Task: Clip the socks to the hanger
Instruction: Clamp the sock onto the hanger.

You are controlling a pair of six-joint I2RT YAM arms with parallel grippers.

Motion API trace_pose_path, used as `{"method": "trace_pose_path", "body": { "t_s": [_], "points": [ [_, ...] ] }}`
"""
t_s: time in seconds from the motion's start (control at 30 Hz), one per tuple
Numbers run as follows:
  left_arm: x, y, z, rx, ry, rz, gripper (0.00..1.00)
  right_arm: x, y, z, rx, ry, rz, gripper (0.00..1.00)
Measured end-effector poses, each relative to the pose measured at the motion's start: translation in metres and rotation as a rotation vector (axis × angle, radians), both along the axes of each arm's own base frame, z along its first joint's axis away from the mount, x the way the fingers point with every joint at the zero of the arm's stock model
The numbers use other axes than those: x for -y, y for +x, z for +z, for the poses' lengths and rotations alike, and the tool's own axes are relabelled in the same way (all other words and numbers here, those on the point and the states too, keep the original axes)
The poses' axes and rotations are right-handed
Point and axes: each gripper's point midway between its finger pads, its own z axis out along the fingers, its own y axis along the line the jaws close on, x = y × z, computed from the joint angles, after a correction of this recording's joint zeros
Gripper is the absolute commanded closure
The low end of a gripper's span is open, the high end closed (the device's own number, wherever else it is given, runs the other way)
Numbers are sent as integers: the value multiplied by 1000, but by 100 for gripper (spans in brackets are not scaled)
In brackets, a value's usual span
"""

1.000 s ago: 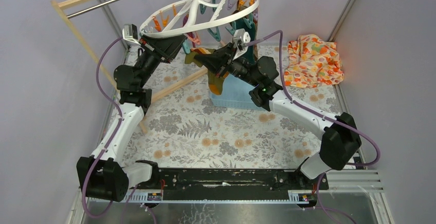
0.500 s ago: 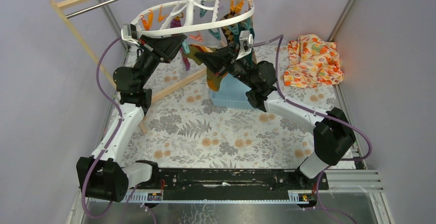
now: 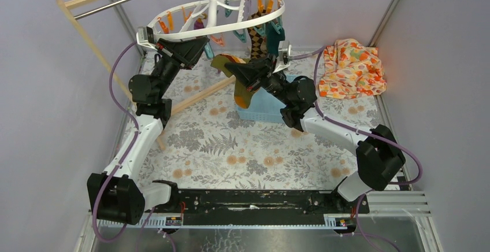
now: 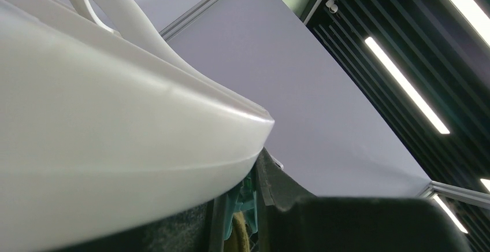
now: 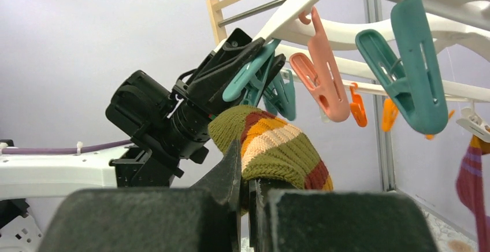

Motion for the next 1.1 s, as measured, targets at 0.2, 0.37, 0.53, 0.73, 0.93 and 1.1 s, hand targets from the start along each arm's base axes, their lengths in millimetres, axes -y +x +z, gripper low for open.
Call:
{"method": "trace_pose_path", "body": {
  "t_s": [0.2,0.37,0.53,0.73,0.93,1.1],
  "points": [
    [-1,1,1,6,-6,7,100,1,-2,4,5,17,6,100],
    [-1,-1,3,17,-8,7,100,-6,4,5,1,20,12,100],
    [-1,-1,3,18,-9,8,100,-10,8,6,-2,18,12,100],
    [-2,-1,3,17,-9,8,100,-11,10,21,21,39,13,100],
    [-2,-1,2,16,-10,9,100,-17,15,19,14,42,23,100],
    [-2,-1,2,16,-11,9,100,-21,19,11,-7,34,29,100]
  ]
}}
